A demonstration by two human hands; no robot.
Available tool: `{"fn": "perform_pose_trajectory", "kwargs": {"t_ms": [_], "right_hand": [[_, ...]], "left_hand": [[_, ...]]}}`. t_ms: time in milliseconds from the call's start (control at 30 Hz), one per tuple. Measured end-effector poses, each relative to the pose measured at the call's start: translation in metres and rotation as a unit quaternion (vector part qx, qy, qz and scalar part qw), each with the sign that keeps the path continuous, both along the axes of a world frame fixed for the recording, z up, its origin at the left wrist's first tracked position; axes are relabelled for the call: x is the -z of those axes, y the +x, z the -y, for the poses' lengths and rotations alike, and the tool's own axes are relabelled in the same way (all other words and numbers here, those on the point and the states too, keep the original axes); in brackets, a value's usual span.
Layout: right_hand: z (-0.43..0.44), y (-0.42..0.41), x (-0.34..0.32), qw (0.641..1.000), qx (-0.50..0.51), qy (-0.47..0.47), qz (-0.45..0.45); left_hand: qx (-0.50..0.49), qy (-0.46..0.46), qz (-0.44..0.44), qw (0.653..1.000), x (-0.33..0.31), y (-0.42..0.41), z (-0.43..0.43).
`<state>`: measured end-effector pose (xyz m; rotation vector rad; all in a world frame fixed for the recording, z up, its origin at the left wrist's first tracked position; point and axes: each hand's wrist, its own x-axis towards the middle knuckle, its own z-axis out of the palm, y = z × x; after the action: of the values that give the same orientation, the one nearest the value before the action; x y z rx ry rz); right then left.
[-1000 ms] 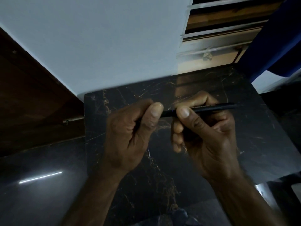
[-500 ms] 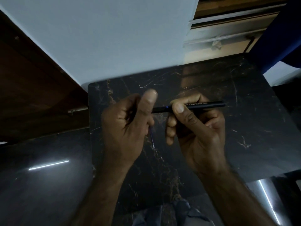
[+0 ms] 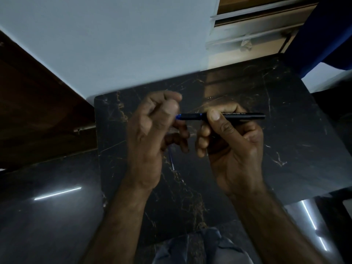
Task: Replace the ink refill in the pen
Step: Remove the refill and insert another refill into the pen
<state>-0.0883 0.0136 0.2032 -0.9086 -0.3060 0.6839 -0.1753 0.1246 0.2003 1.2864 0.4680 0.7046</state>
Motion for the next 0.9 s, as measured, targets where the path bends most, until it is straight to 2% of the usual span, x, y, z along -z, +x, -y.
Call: {"fn": "perform_pose_trajectory", "kwargs": {"t_ms": [133,233,333,433,733,900], "right_hand": [[0.003,0.006,0.003,1.000,0.001,-0.004,0.001],[0.003,0.004,0.006,1.000,-0.006,0.000,-0.012],[0.004,0.004,0.007,1.000,-0.005,0.005,-0.024],[0.005,0.009,0.007,1.000,0.000,0.004,-0.030],[0.002,0.012,0.011,1.000,0.009,0.013,-0.023],[0.002,0.016,0.012,0.999,0.024,0.017,-0.016]], "left_hand": [[-0.010,0.042,-0.008,0.999,0.006,0.003,0.005],[-0.056,0.004,-0.034,0.998,0.007,0.009,0.010],[-0.009,-0.048,0.001,0.999,0.007,0.011,0.013],[0.030,-0.042,0.024,0.998,0.010,0.010,0.012],[-0.108,-0.045,0.005,0.993,0.011,0.027,0.033],[-0.049,-0.048,0.057,0.996,0.017,0.023,0.035]]}}
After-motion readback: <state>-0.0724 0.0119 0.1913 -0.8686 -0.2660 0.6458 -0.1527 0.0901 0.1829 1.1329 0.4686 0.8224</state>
